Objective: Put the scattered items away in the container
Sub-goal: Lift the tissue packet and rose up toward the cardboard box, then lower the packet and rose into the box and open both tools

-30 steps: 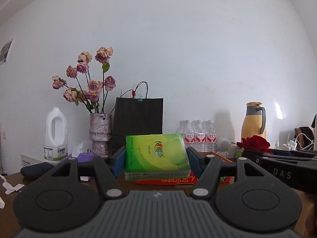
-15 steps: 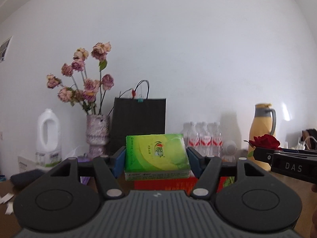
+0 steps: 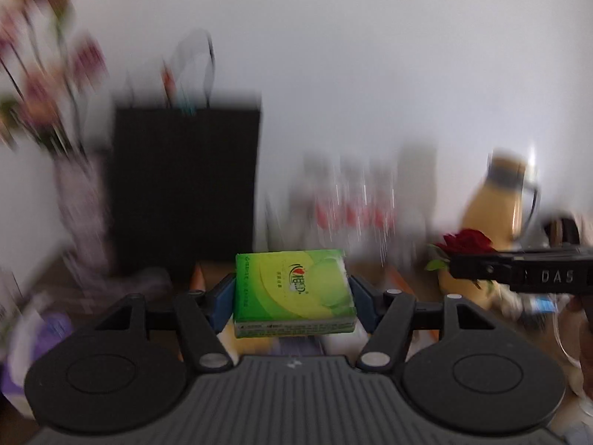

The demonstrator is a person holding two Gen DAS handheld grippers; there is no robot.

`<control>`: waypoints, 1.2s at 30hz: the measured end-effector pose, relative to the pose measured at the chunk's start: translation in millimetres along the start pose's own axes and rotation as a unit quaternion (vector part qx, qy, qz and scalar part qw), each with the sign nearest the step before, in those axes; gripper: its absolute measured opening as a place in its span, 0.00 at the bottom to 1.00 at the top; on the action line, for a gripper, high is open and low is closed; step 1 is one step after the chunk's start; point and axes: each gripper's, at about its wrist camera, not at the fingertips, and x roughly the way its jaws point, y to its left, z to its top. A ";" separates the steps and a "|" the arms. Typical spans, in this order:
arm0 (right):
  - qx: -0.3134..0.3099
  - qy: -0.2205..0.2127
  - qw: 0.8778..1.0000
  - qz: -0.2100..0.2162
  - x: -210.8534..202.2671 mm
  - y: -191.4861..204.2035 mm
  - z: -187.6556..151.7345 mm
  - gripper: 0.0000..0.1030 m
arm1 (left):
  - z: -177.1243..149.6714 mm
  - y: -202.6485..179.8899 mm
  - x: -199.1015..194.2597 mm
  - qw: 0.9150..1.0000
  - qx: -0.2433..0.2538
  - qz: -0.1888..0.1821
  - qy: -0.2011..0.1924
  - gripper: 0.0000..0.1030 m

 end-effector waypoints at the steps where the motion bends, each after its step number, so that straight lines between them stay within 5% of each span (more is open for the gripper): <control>1: 0.019 0.056 0.998 0.018 22.1 -7.8 9.0 0.41 | 3.3 1.3 23.1 0.999 0.015 0.002 0.037 0.64; 4: 0.038 0.161 0.986 0.009 85.0 -17.1 9.8 0.41 | -1.4 11.1 90.1 0.992 0.015 0.019 0.122 0.64; 8: 0.048 0.232 0.972 -0.009 148.9 -19.1 -21.9 0.40 | -26.7 23.9 144.9 0.982 -0.017 0.022 0.188 0.64; 15: 0.053 0.272 0.961 -0.021 190.1 -14.5 -41.9 0.48 | -33.3 37.8 163.6 0.975 -0.029 0.008 0.221 0.65; 31: 0.083 0.218 0.972 -0.043 112.1 -32.5 3.0 0.67 | 17.1 31.4 85.0 0.986 -0.037 0.035 0.160 0.86; 34: 0.088 0.196 0.976 -0.046 99.0 -35.2 6.7 0.73 | 17.8 25.4 64.4 0.992 -0.030 0.063 0.100 0.94; 36: 0.092 0.157 0.982 -0.049 89.6 -33.7 2.3 0.73 | 8.7 16.4 47.0 0.995 -0.019 0.094 0.027 0.96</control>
